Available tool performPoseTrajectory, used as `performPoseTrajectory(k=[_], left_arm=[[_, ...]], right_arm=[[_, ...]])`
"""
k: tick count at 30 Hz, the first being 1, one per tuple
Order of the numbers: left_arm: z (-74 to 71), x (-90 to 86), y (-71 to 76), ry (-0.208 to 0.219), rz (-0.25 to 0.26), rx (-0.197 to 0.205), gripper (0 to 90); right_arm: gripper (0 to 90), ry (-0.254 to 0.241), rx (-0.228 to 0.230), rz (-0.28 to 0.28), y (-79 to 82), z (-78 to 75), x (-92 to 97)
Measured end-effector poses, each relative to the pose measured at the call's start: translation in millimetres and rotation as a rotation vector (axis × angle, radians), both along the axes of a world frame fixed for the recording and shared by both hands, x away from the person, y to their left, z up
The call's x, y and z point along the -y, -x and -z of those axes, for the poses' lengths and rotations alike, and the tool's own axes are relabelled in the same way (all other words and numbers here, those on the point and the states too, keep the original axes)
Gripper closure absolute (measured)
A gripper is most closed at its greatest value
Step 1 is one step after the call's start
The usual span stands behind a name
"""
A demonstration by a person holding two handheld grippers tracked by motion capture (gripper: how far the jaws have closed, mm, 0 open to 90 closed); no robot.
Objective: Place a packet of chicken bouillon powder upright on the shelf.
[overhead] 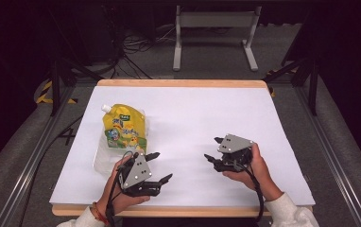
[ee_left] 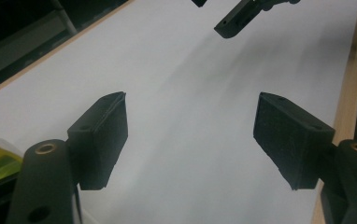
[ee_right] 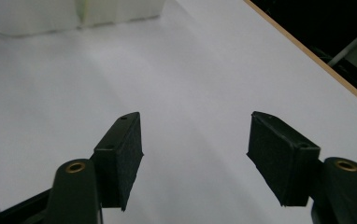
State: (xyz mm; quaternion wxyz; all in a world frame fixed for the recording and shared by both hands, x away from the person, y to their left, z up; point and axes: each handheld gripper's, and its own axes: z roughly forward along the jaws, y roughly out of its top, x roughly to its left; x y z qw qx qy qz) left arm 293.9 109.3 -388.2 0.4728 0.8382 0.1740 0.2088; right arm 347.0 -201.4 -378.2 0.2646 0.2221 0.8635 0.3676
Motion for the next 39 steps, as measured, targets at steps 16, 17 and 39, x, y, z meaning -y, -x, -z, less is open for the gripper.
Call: performPoseTrajectory(k=[16, 17, 39], left_arm=[[22.8, 27.7, 3.2, -0.092, 0.069, -0.052, 21.6], [24.4, 29.3, 3.3, -0.103, 0.077, -0.055, 21.6], [48.2, 51.7, -0.3, -0.19, 0.138, -0.082, 18.5]], right_arm=[[24.9, 0.054, 0.013, 0.041, 23.7, 17.7, 39.1], [24.5, 0.054, 0.011, 0.042, 24.7, 18.6, 41.0], [19.4, 0.01, -0.01, 0.166, 57.9, 47.6, 104.2]])
